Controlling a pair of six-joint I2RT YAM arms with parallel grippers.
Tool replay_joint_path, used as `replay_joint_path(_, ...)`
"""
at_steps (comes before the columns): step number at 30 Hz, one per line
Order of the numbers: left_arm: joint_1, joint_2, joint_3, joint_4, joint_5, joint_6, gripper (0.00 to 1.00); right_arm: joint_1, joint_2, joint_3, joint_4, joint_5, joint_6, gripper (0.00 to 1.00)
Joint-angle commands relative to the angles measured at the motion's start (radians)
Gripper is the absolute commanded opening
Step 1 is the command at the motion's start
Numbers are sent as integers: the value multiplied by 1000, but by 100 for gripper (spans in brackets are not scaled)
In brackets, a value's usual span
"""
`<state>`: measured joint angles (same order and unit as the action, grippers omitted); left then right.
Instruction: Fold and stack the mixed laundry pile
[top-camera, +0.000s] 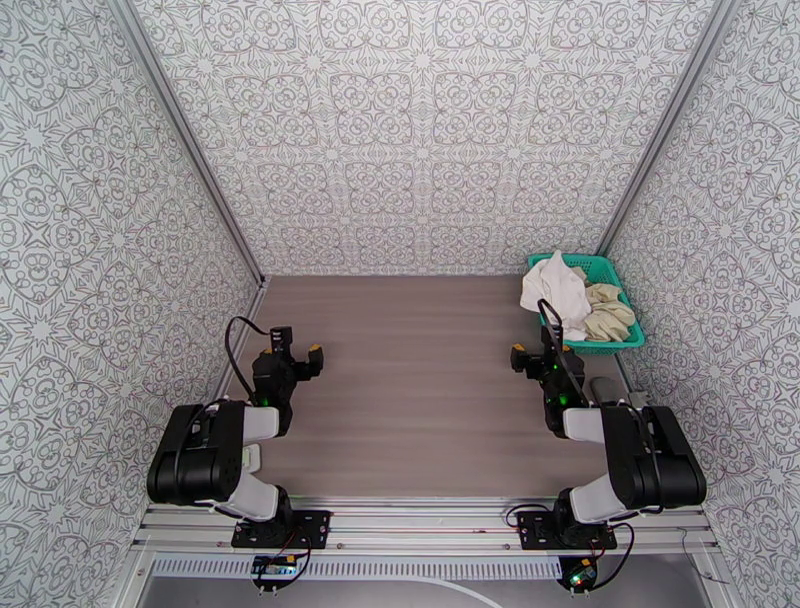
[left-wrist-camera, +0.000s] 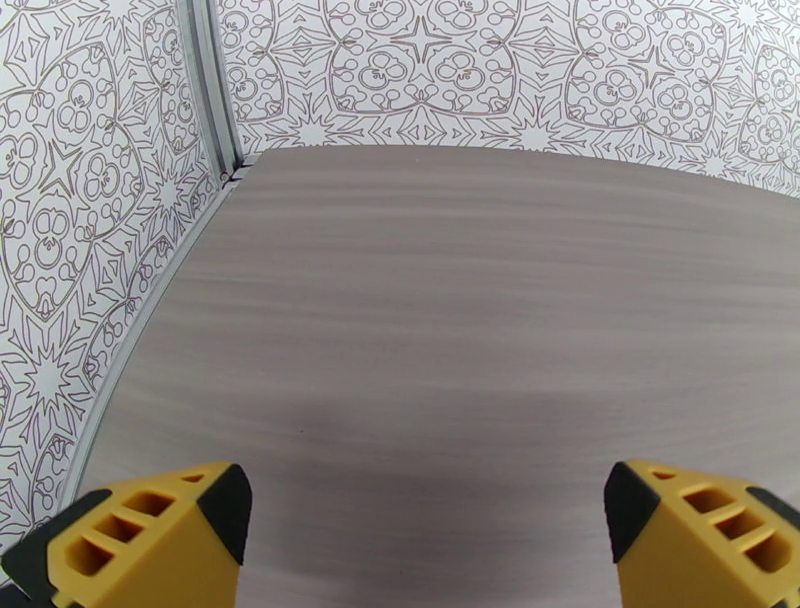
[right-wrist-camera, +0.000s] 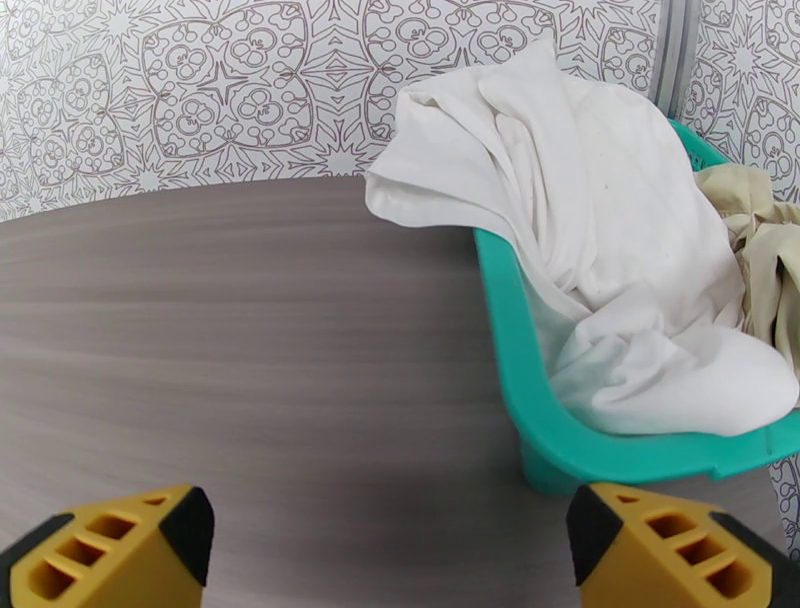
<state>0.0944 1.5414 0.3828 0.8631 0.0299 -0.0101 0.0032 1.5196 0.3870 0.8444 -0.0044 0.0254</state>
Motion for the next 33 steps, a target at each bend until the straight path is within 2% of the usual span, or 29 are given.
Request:
replay_joint_path(1,-2,0,12,1,-4,2,100,1,-3,10,4,-12,-16,99)
replay_joint_path(23,-2,0,12,1,-2,2,99,1,-3,9,5,-12,-16,99)
replay_joint_path(26,-15,-5,4,12,-6,19,97,1,-7,4,7,-8,-17,99)
replay_joint_path(28,-59,-32,-15,32,-54,62,96,16,-19,-28,60,3,-33,99)
replay_joint_path(30,-92,-92,-50,51,-132,73,95,44,-78,-77,96,81,-37,99)
replay_joint_path(32,-118,-186,-36,-74,-217,63,95,47,-149,-89,57,136,-18,99)
replay_joint_path(33,-131,-244,-13,-165,-260,53,95,49,-195,-72,-29,141,-6,99)
